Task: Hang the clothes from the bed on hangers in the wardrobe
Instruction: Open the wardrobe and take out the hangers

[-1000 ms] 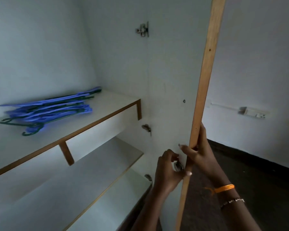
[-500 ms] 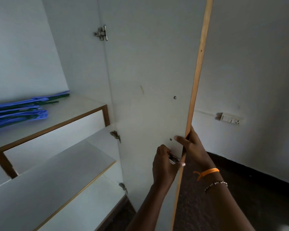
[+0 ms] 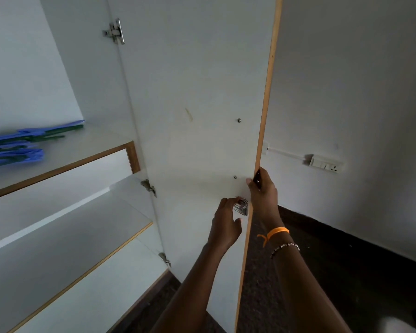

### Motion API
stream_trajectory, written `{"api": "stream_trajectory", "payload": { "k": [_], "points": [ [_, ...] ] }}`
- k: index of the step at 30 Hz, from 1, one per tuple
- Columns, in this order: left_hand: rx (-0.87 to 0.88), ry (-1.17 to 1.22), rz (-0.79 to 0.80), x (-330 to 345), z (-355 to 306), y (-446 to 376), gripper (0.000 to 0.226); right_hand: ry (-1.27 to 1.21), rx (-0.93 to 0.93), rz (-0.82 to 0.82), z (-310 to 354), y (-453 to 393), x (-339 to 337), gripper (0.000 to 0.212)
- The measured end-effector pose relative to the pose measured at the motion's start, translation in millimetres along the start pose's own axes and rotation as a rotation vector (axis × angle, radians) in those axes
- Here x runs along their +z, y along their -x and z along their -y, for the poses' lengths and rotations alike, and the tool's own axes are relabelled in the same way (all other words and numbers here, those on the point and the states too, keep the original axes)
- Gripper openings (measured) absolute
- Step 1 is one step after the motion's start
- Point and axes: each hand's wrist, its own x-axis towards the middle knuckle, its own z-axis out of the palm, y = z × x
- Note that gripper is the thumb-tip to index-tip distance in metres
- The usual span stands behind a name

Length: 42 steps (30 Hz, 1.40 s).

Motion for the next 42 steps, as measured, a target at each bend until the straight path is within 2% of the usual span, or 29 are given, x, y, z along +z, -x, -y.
{"api": "stream_trajectory", "payload": {
  "k": [5, 8, 10, 14, 18, 22, 24, 30, 36, 42],
  "points": [
    [-0.059, 0.048, 0.048, -15, 1, -2, 0.039, -0.030, -0.024, -0.197, -6, 30, 5, 0.040],
    [-0.070, 0.100, -0.013, -37, 3, 6, 0.028, 0.082, -0.129, -0.308, 1, 49, 19, 0.029],
    [-0.074, 0.152, -0.089, -58, 8, 14, 0.021, 0.071, -0.183, -0.200, 8, 59, 34, 0.025],
    [-0.124, 0.185, -0.213, -113, 28, 28, 0.017, 0.006, -0.167, 0.091, 24, 71, 86, 0.033],
    [-0.209, 0.159, -0.323, -179, 65, 44, 0.014, -0.023, -0.190, 0.276, 41, 89, 154, 0.031],
    [-0.313, 0.133, -0.410, -250, 110, 64, 0.012, -0.073, -0.209, 0.452, 66, 111, 234, 0.039],
    [-0.347, 0.088, -0.451, -287, 134, 75, 0.012, -0.087, -0.229, 0.533, 78, 123, 277, 0.034],
    [-0.389, -0.004, -0.587, -392, 191, 112, 0.014, -0.131, -0.309, 0.675, 109, 154, 393, 0.023],
    [-0.444, 0.006, -0.680, -465, 234, 136, 0.017, -0.121, -0.373, 0.780, 128, 172, 482, 0.024],
    [-0.525, 0.226, -0.704, -507, 265, 117, 0.018, -0.128, -0.471, 0.812, 146, 149, 562, 0.029]
  ]
}}
